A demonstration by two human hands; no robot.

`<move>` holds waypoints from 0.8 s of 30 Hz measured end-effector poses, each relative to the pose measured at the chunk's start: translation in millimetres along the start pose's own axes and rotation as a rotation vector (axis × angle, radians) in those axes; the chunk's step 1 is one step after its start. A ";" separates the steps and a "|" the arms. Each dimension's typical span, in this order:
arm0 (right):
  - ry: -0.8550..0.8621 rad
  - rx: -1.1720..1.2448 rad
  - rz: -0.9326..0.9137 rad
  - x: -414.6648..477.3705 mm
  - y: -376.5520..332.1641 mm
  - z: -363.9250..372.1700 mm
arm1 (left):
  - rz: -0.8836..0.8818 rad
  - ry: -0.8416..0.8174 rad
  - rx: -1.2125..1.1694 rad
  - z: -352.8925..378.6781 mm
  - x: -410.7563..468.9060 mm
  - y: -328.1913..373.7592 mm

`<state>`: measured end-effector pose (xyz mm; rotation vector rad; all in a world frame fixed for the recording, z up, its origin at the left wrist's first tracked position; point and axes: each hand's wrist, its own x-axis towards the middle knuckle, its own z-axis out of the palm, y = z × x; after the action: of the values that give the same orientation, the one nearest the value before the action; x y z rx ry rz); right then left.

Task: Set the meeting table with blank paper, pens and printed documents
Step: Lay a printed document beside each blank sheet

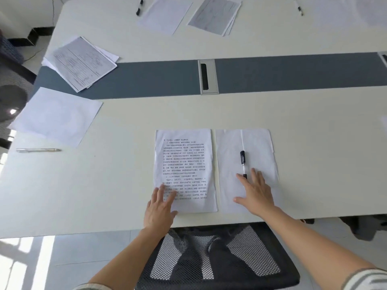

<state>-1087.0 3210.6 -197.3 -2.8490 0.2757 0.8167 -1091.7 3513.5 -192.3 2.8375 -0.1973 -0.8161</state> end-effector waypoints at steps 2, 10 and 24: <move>-0.010 -0.004 -0.007 0.0 -1.4 -0.6 | -0.002 0.000 0.000 0.9 -0.3 -0.3; -0.010 0.000 -0.016 -0.5 -2.6 -0.9 | 0.002 0.003 0.033 -0.7 0.3 -0.3; 0.296 0.688 0.009 -97.1 -18.8 -30.9 | 0.058 0.150 -0.700 -54.8 -60.7 7.4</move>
<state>-1148.2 3235.1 -117.3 -2.2929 0.4943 0.2195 -1113.9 3524.6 -114.1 2.2033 0.0281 -0.5185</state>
